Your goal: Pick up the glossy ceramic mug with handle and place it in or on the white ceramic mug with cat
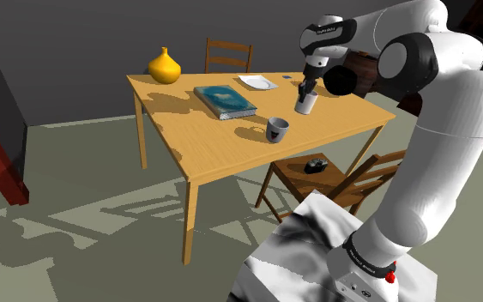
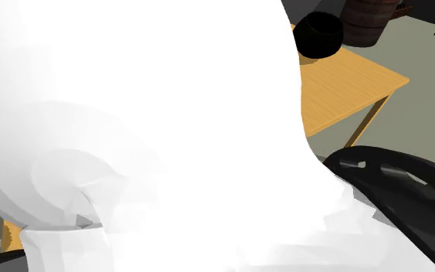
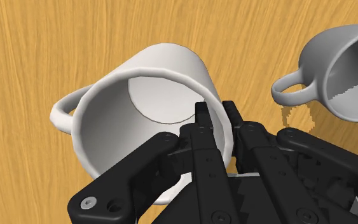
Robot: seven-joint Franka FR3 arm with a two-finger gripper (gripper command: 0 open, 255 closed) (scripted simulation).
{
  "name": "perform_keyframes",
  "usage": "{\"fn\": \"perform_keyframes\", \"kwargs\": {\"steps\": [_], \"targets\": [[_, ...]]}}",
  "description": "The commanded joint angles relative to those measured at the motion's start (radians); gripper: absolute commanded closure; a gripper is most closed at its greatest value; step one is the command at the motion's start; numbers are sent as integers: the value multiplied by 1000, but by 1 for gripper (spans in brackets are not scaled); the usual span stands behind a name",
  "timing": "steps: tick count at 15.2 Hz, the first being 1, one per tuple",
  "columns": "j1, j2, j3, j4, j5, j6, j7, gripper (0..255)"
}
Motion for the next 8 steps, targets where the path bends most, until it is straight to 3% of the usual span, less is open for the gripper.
{"fn": "perform_keyframes", "kwargs": {"steps": [1, 8], "targets": [[0, -7, -2, 18, -4, -25, 1, 255], [-4, -15, -5, 103, -8, -116, 2, 255]]}}
